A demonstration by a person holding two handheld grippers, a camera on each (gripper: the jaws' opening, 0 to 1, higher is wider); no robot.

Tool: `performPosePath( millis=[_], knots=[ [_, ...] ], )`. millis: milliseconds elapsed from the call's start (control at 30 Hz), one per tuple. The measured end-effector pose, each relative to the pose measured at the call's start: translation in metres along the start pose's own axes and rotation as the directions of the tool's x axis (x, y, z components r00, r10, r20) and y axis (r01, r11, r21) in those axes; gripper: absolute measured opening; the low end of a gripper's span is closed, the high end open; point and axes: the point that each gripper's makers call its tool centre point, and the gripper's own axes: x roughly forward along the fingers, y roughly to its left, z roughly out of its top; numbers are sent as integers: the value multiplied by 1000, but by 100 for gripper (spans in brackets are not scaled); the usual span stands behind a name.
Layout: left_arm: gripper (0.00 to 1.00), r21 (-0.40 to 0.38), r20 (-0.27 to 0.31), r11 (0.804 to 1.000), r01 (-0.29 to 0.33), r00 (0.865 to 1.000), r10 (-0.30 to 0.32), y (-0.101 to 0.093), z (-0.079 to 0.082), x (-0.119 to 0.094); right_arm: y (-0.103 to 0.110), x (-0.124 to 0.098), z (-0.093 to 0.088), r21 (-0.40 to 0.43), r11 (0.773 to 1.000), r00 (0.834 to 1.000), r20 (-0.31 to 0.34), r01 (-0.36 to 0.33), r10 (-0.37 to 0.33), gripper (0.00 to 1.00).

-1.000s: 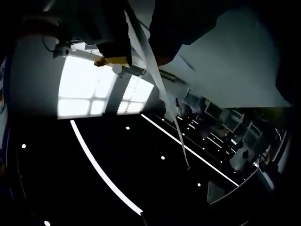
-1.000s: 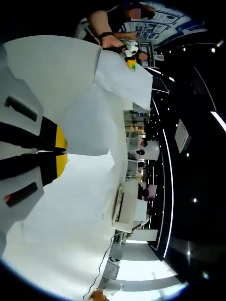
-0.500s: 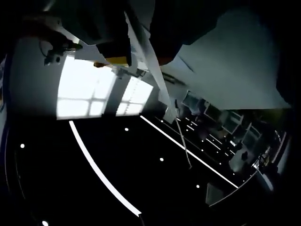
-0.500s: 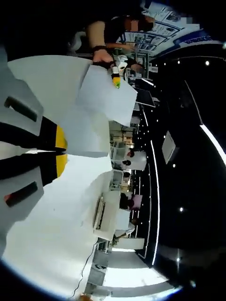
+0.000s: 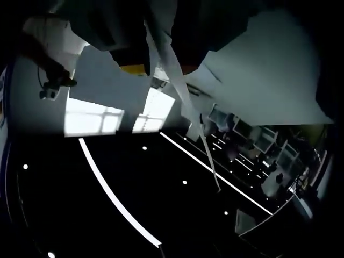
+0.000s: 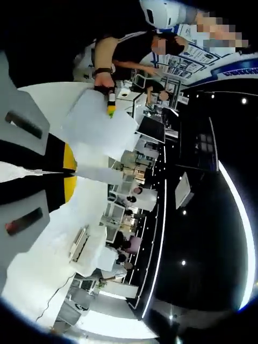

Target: Organize the stack of printing papers by aligning and flattening the scattered papers on the table

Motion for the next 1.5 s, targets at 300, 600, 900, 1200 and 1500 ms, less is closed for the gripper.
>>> performPosePath(
  millis=[300, 600, 900, 1200, 1500],
  knots=[
    [18, 20, -24, 1000, 6, 1000, -6, -2, -4, 2, 10, -15, 55, -93, 993, 997, -2, -75, 75, 0],
    [18, 23, -29, 1000, 7, 1000, -6, -2, -5, 2, 13, -13, 88, -225, 973, 998, -56, -45, 33, 0],
    [18, 29, -34, 999, 20, 999, -19, -4, -5, 2, 23, 8, 94, -443, 891, 969, -247, -95, -20, 0],
    [18, 46, -39, 999, 27, 999, -25, -4, -6, 2, 26, 28, 102, -574, 803, 941, -335, -163, -49, 0],
    [18, 51, -36, 998, 30, 999, -28, -3, -6, 1, 61, 27, 100, -517, 760, 880, -451, -394, 150, 0]
  ],
)
